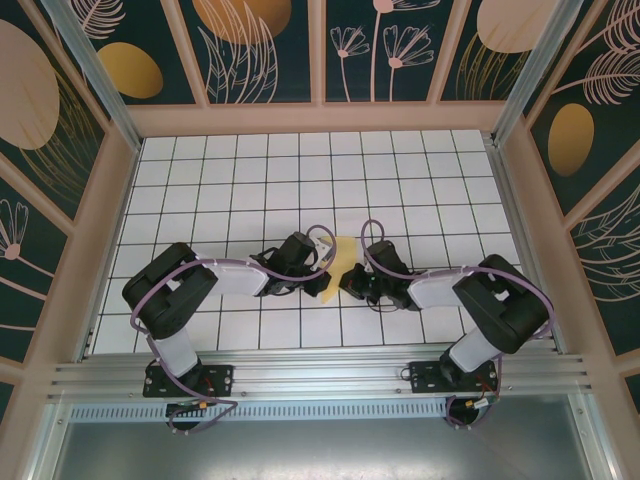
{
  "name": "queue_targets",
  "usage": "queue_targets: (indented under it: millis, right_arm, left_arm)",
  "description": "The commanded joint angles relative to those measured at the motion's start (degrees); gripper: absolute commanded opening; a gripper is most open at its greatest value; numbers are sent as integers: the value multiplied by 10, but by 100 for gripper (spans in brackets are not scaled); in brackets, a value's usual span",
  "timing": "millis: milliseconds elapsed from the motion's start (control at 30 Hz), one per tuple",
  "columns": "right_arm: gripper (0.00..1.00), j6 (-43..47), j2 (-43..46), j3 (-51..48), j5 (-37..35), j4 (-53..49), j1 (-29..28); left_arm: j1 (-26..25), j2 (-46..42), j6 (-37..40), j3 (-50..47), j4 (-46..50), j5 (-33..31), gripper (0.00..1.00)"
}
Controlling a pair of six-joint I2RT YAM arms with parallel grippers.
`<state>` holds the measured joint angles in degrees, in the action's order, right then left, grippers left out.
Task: Fold a paper plane with a square sheet of paper (pick it up from the middle)
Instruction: Third fold the triangle at the center of the table.
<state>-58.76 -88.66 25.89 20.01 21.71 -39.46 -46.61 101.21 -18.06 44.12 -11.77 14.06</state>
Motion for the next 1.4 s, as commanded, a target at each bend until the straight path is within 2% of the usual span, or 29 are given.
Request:
queue_targets:
  millis: [0,167,400,700,867,1067,1367]
  right_arm:
    - [7,23,24,30,-3,-34,8]
    - [7,36,13,26,8,-21,40]
    - [7,31,-27,-5,17,1,54]
    - [7,57,39,36,10,-50,72]
    - [7,66,9,23,24,-31,96]
    - [7,60,-28,3,28,-15,100]
    - [7,88,34,49,20,-78,115]
  left_arm:
    - [0,17,3,-8,44,-7,10]
    - [0,16,4,-8,46,-8,11]
    - [0,15,4,-8,46,-8,10]
    - [1,15,5,-8,49,-8,10]
    - [1,16,6,-4,49,-6,10]
    - [0,16,6,-4,51,-6,10]
    - [1,12,7,-10,54,-8,10]
